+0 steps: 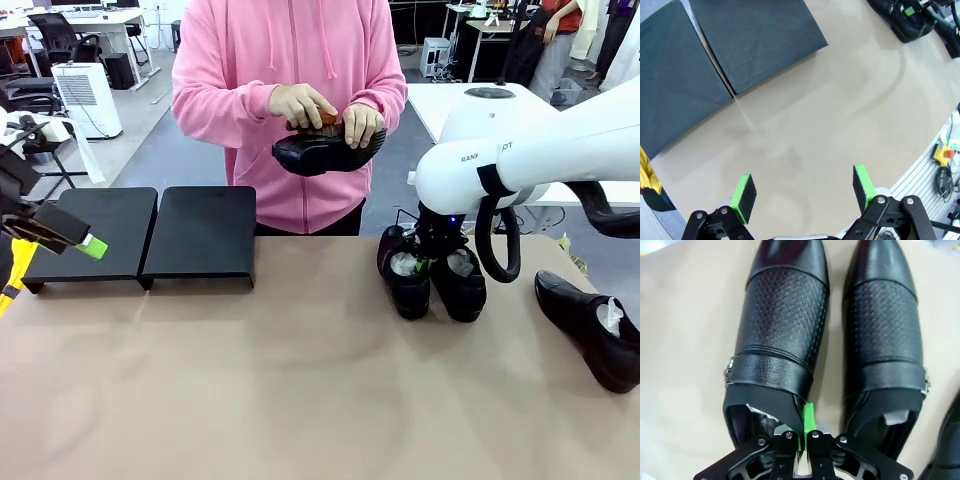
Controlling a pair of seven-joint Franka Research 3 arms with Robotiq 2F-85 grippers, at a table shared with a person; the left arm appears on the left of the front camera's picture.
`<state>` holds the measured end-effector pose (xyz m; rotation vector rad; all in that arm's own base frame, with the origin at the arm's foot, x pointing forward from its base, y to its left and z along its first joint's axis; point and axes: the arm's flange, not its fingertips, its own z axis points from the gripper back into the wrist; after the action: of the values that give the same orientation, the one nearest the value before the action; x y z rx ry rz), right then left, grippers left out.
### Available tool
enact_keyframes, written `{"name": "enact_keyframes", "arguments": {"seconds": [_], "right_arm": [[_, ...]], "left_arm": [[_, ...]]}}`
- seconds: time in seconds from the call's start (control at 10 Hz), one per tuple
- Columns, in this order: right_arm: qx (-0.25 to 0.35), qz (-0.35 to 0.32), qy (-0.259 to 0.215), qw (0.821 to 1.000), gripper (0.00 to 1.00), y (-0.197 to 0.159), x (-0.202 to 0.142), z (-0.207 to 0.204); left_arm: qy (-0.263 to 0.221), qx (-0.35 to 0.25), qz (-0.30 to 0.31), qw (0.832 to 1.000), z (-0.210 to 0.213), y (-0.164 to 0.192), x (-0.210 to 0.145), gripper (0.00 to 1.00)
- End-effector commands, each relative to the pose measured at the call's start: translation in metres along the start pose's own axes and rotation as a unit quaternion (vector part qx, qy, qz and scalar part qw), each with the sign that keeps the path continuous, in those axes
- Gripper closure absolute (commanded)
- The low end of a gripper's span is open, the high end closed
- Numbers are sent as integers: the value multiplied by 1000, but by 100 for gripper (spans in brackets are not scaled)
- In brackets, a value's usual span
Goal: Organize the shoes by placing them on the stand.
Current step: Pick up one Shoe and place it in the middle of the table.
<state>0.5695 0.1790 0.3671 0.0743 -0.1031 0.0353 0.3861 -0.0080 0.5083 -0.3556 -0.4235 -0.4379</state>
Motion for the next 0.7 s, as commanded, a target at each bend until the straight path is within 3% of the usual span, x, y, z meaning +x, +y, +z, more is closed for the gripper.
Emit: {"name": "enact_keyframes", "arguments": {"seconds": [0.0, 0.1, 0.2, 0.5, 0.6], "right_arm": [[18, 29, -57, 998, 100, 19, -38, 46], [39, 45, -84, 995, 100, 33, -65, 63], [49, 67, -81, 993, 100, 49, -91, 63], [124, 110, -31, 986, 100, 87, -156, 38], [60, 74, -60, 994, 100, 81, -121, 57]], "left_arm": [[-4, -9, -4, 1000, 0, 1, -1, 0], [-4, -9, -4, 1000, 0, 1, -1, 0], [-4, -9, -4, 1000, 0, 1, -1, 0], [-4, -9, -4, 1000, 0, 1, -1, 0], [-4, -9, -4, 1000, 0, 1, -1, 0]]}}
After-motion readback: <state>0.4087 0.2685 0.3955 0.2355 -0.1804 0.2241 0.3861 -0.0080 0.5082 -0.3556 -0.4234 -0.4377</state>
